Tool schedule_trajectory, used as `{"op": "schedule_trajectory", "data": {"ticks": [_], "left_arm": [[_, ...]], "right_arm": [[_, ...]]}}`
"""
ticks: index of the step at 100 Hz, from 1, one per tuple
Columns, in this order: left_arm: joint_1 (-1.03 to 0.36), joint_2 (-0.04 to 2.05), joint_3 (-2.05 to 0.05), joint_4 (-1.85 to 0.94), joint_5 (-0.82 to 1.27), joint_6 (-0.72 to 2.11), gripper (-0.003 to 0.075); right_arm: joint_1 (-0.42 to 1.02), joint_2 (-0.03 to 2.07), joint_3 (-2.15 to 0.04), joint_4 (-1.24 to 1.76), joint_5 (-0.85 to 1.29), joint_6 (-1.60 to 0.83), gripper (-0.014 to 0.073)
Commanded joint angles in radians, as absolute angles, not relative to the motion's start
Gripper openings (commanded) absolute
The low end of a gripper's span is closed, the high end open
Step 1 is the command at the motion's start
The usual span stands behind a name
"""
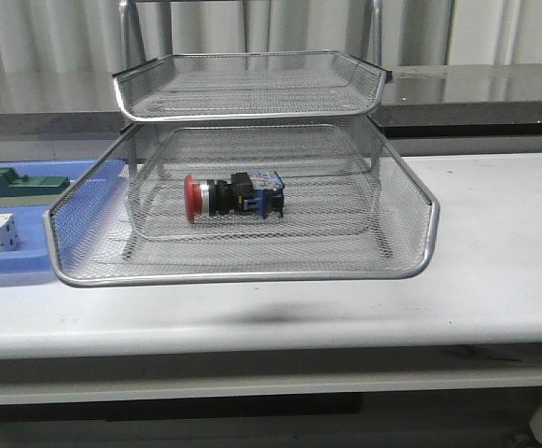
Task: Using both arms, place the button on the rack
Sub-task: 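Withdraw the left gripper upward away from the rack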
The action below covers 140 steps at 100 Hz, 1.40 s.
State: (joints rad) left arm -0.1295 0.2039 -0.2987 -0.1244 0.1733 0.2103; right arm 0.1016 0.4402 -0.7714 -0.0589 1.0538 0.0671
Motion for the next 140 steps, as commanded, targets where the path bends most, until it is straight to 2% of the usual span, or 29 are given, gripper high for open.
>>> {"op": "schedule_trajectory", "data": {"ticks": [1,29,93,140], "left_arm": [[-0.128,0.212,-0.325,-0.136,0.084,0.201,0.0326],[-0.128,0.212,-0.325,-0.136,0.084,0.201,-0.0022],[-0.128,0.212,-0.325,-0.136,0.084,0.201,-0.0021],[-0.128,0.212,-0.325,-0.136,0.084,0.201,-0.0021]], "right_arm": [[0.1,0.446,-0.801,-0.069,0.993,0.064,-0.0069],[0.1,0.446,-0.801,-0.069,0.993,0.064,-0.0069],[0.1,0.464,-0.801,0.048,0.845,0.064,-0.0069],[0.102,0.817,-0.801,0.462,0.826,-0.071,-0.0068]]}}
